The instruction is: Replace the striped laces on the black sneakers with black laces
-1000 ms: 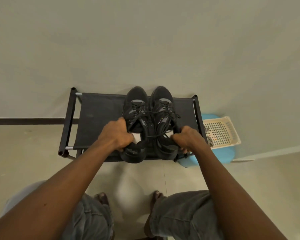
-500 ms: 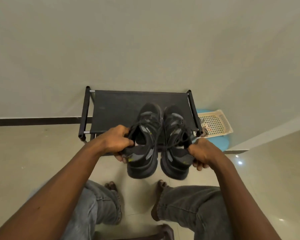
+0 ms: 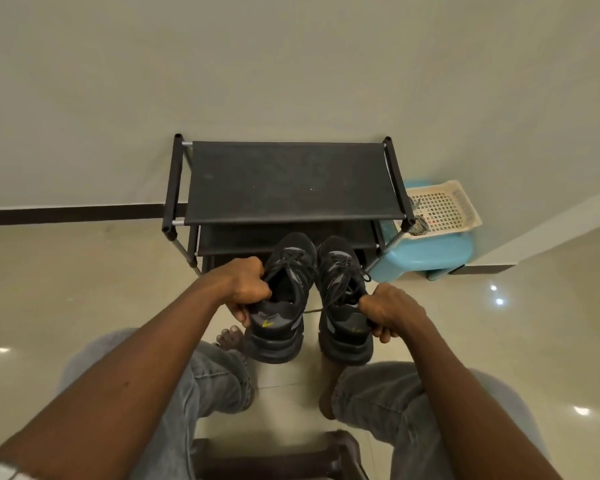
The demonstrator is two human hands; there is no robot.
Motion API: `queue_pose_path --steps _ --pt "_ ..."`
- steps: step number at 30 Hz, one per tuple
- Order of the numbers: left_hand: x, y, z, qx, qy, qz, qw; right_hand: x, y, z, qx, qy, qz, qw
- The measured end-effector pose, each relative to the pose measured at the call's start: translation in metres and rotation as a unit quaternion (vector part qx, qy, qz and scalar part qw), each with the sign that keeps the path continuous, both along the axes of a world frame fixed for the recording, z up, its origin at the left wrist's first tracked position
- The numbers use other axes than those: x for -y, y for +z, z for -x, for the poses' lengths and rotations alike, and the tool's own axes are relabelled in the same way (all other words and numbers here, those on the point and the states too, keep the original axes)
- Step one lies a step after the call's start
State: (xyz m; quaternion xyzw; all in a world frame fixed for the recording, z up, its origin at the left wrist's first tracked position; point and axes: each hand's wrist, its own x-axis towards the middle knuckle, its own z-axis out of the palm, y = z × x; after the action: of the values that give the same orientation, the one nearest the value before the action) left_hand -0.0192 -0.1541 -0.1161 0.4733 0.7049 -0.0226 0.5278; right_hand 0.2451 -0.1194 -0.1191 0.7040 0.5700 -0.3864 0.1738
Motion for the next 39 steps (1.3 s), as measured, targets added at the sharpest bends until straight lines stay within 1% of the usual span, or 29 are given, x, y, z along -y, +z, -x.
queue_pose_path --steps 3,5,7,9,13,17,21,25,29,31,34,36,39 --pt "-0.014 -0.026 -0.012 -0.017 0.023 -0.028 0.999 -0.016 -0.027 0.01 0.005 -0.01 -0.036 0.999" --pt "-0.024 -0.047 -0.02 -0.071 0.016 -0.084 0.994 -0.031 -0.046 0.017 0.017 -0.015 -0.073 0.997" --pt "-0.033 -0.065 -0.027 -0.138 0.012 -0.147 0.979 -0.05 -0.064 0.023 0.031 -0.018 -0.115 0.993" --pt "-0.044 -0.083 -0.032 -0.16 0.046 -0.183 0.969 -0.071 -0.078 0.029 0.038 -0.021 -0.15 0.988" --pt "-0.07 -0.114 -0.03 -0.186 0.12 -0.214 0.951 -0.11 -0.1 0.039 0.064 0.008 -0.199 0.978" --pt "-0.098 -0.14 -0.023 -0.201 0.169 -0.215 0.941 -0.134 -0.125 0.047 0.065 0.004 -0.218 0.974" --pt "-0.114 -0.162 -0.02 -0.204 0.204 -0.208 0.935 -0.144 -0.15 0.052 0.06 -0.021 -0.219 0.974" --pt "-0.126 -0.174 -0.019 -0.206 0.258 -0.215 0.919 -0.154 -0.164 0.047 0.056 -0.064 -0.211 0.974" --pt "-0.13 -0.176 -0.018 -0.196 0.265 -0.216 0.919 -0.163 -0.164 0.047 0.015 -0.085 -0.199 0.976" --pt "-0.127 -0.172 -0.018 -0.158 0.284 -0.202 0.924 -0.165 -0.163 0.048 -0.016 -0.098 -0.18 0.979" --pt "-0.115 -0.162 -0.016 -0.048 0.324 -0.173 0.929 -0.155 -0.15 0.043 -0.077 -0.12 -0.166 0.976" --pt "-0.101 -0.152 -0.015 -0.023 0.293 -0.174 0.94 -0.139 -0.137 0.037 -0.088 -0.091 -0.183 0.975" --pt "-0.079 -0.124 -0.01 -0.051 0.234 -0.182 0.954 -0.117 -0.11 0.027 -0.066 -0.016 -0.232 0.97"
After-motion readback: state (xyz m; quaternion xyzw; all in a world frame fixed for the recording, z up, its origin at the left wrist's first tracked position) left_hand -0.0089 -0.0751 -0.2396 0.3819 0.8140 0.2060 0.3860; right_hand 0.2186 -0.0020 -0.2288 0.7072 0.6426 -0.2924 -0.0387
